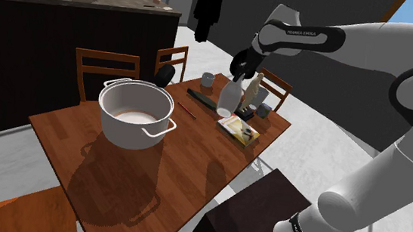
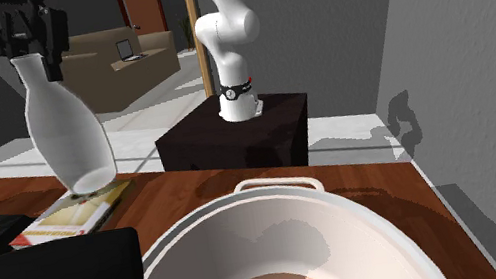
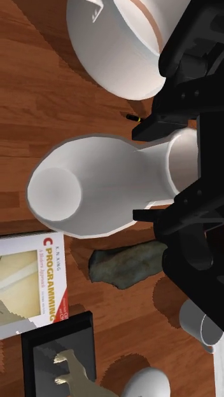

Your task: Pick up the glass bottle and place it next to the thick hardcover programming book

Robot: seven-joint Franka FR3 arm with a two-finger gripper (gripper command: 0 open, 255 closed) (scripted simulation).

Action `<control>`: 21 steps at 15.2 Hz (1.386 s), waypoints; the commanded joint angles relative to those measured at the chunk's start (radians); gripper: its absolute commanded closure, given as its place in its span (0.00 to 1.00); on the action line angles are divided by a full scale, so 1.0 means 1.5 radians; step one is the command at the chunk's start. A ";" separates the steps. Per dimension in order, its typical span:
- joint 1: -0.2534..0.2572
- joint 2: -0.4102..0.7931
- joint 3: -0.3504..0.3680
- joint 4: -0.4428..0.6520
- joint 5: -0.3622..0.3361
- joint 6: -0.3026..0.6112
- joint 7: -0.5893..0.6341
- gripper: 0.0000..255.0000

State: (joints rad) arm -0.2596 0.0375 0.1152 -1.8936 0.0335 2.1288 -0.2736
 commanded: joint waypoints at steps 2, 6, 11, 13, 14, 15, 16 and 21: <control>0.000 0.005 0.000 -0.021 0.000 0.026 -0.001 1.00; 0.000 0.014 0.000 -0.046 -0.001 0.061 -0.001 1.00; 0.001 0.029 0.000 -0.074 -0.002 0.103 -0.001 1.00; 0.001 0.035 0.000 -0.084 -0.003 0.120 -0.001 1.00; 0.001 0.039 0.000 -0.089 -0.003 0.129 -0.001 1.00; 0.001 0.042 0.000 -0.094 -0.003 0.137 -0.001 1.00; 0.001 0.046 0.000 -0.098 -0.004 0.145 -0.001 1.00; 0.002 0.067 0.000 -0.119 -0.006 0.187 -0.001 1.00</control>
State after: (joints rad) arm -0.2561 0.1299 0.1160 -2.0707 0.0253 2.3981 -0.2731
